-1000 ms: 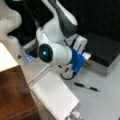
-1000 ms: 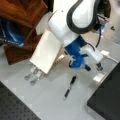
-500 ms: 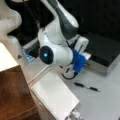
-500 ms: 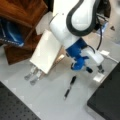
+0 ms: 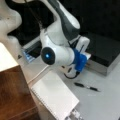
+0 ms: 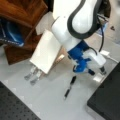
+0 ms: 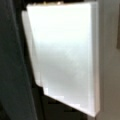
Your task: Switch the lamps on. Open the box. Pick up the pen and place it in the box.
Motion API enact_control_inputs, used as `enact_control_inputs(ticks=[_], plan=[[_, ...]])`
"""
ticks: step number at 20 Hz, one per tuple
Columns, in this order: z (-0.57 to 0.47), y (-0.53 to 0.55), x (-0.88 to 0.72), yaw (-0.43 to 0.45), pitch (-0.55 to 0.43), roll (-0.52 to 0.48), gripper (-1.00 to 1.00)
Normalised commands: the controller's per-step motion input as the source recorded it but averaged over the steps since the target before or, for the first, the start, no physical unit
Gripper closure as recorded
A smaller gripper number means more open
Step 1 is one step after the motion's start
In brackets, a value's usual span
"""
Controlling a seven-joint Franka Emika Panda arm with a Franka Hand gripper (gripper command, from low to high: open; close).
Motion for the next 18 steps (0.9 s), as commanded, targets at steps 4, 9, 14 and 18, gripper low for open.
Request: enact_control_inputs(ticks=[4,9,14,18], plan=[[-0.12,0.07,0.03,-0.113,-0.110,0.082,-1.00],[-0.12,0.08,0.03,-0.133,-0.107,0.087,-1.00],[-0.11,0.05,0.03,-0.128,-0.102,0.093,-1.00],[-0.10,0.01,0.01,-0.114,-0.103,0.105,-1.00]])
